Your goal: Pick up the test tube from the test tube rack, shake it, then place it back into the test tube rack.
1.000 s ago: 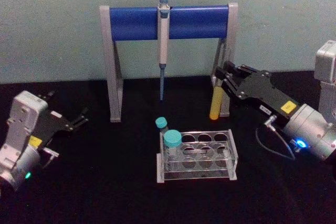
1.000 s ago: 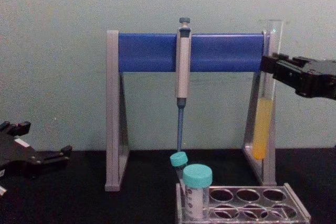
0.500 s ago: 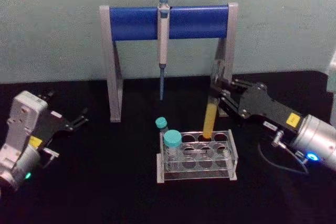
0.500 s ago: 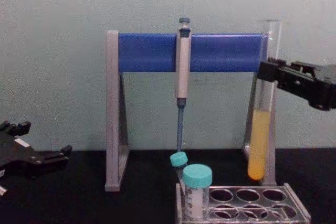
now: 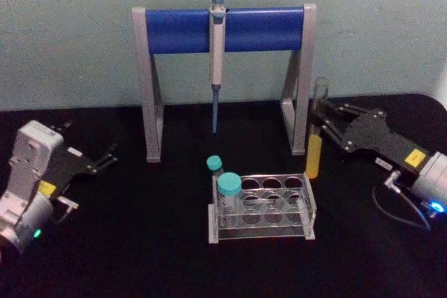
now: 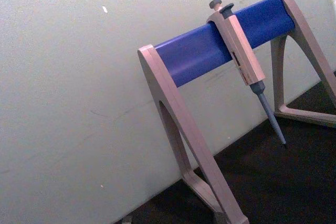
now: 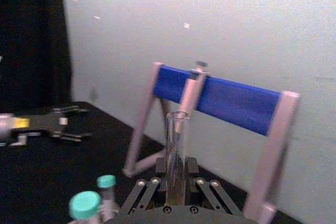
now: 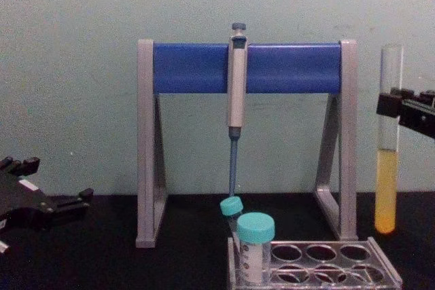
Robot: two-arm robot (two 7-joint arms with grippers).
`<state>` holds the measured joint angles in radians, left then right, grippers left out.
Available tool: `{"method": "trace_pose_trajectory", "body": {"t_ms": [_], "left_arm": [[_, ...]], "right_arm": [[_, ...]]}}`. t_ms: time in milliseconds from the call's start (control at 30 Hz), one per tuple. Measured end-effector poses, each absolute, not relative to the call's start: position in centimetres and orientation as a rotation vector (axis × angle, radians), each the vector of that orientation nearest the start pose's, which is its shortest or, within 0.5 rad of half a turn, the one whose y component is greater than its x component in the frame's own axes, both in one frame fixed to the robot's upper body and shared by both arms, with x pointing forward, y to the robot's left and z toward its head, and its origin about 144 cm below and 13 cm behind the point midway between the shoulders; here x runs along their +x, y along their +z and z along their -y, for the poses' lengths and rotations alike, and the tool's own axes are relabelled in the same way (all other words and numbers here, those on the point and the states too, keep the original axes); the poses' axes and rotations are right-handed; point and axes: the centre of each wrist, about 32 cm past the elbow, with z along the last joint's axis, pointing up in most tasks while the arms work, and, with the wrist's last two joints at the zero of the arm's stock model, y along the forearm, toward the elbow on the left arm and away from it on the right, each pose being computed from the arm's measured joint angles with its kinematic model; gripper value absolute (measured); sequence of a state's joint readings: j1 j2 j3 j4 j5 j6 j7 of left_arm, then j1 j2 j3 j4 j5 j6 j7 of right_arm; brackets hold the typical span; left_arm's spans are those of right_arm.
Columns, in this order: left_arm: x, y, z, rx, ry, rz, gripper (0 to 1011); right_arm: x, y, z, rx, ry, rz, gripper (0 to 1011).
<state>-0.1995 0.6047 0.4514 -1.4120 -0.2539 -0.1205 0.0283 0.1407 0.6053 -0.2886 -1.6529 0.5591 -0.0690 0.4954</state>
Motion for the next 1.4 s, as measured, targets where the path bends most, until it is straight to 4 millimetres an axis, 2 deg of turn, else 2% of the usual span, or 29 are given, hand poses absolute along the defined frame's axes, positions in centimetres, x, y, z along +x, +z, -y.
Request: {"method": "trace_pose_trajectory", "body": {"t_ms": [300,667,1400], "left_arm": [[48.9,114.0,-31.0,0.304,1.248,0.285,1001],[48.9,114.0,-31.0,0.304,1.248,0.285,1001],[48.9,114.0,-31.0,0.304,1.248,0.285,1001]], "right_arm": [[49.0,121.4,29.2,0.019,-0.9,0.174,229],[50.3,120.9,27.2,0.085,-0.8,0.153,229],[50.5,119.9,27.5,0.092,-0.684,0.104,229]]}}
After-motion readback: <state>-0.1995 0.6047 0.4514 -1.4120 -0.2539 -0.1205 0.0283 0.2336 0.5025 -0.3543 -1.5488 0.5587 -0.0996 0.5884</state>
